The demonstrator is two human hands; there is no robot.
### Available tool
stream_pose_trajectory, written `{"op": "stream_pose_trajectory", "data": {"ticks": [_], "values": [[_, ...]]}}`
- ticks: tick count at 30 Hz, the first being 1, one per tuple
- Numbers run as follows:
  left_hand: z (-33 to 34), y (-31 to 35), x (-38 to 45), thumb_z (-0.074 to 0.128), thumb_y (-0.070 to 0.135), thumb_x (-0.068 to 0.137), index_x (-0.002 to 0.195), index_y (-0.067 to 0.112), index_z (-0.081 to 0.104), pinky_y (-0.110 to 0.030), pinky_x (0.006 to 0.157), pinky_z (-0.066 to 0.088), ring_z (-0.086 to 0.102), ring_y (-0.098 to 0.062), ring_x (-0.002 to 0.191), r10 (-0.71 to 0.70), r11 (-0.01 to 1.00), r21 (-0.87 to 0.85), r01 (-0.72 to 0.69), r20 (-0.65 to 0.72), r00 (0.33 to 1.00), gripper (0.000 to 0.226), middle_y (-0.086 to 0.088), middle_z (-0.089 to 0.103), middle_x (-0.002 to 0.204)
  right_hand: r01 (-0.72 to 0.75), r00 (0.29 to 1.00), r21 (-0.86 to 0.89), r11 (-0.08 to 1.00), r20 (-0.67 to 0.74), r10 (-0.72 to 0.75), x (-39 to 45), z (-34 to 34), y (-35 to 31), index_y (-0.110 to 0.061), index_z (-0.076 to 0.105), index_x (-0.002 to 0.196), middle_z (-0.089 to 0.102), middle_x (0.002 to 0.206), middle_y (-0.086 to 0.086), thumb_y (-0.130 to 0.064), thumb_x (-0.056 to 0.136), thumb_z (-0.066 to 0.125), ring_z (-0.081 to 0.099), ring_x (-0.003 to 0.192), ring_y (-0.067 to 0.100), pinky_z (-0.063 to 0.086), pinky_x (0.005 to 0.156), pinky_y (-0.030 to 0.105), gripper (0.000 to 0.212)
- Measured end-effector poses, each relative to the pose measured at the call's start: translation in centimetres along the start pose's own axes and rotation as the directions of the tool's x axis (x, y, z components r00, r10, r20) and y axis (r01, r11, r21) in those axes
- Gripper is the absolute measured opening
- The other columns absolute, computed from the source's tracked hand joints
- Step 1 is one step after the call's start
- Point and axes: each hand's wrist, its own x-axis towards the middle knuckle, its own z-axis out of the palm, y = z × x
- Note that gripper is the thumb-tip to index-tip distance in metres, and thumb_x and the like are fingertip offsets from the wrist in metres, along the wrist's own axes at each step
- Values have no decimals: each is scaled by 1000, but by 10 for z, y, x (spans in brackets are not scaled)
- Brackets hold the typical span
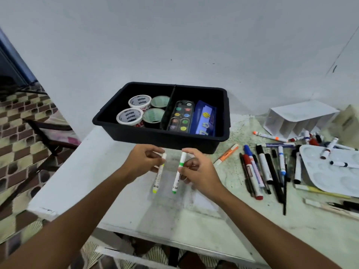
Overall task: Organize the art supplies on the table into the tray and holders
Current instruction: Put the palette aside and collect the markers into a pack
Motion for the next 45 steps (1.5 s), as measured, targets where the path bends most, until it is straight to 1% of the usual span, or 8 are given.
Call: {"op": "stream_pose_trajectory", "data": {"ticks": [6,11,15,23,29,38,42,45], "values": [[-8,-14,-4,74,-6,78,95,3,69,-30,59,58,68,-24,64,-51,999,1,51,25,998,20,-13,72,72,-145,989,-92,985,21,148,13,31,-2,-15,56,118,68,73,23,6,81,68,67,57,21,59,62,37,44],[-9,-18,-1,78,0,76,93,9,71,-20,57,55,70,-18,63,-11,989,145,9,12,1000,20,-10,73,73,-191,980,-91,977,30,195,13,43,-4,-27,54,91,68,66,17,4,80,71,66,55,26,60,64,45,37],[-9,-19,1,79,0,75,92,8,72,-17,55,52,68,-10,58,16,981,192,-18,13,1000,20,-8,72,71,-228,970,-115,967,64,236,15,49,-6,-19,55,98,68,67,17,5,81,70,66,52,24,60,60,42,32],[-5,-13,9,79,2,73,95,6,74,-33,65,60,69,-20,60,99,919,375,-119,72,992,23,-7,72,72,-277,950,-170,946,97,295,16,50,-10,-6,57,118,68,72,15,6,84,67,66,53,20,61,61,37,38],[-3,-9,8,78,1,76,95,4,71,-26,57,59,67,-14,51,47,918,388,-78,88,995,21,-8,70,70,-281,939,-256,925,124,320,18,46,-11,-3,54,127,68,76,15,4,85,66,67,52,17,59,56,31,45],[12,-13,-7,79,3,76,91,3,67,-22,49,55,65,-12,46,13,935,355,-23,31,999,19,-7,66,66,-267,911,-339,902,218,351,11,28,-18,-5,52,133,68,75,17,5,84,66,68,59,22,60,62,33,52],[13,-22,-10,81,20,76,101,10,71,-17,56,48,58,-6,56,156,846,516,-135,3,988,29,2,64,71,-259,913,-322,911,225,340,11,26,-19,-8,46,137,68,73,16,6,83,66,68,59,22,60,63,33,59],[1,-27,-13,80,29,75,108,17,71,-20,62,42,53,-5,71,312,778,548,-308,88,946,36,7,60,83,-232,926,-332,914,213,312,10,29,-18,-6,49,127,67,68,15,6,82,68,67,53,19,60,59,33,50]]}}
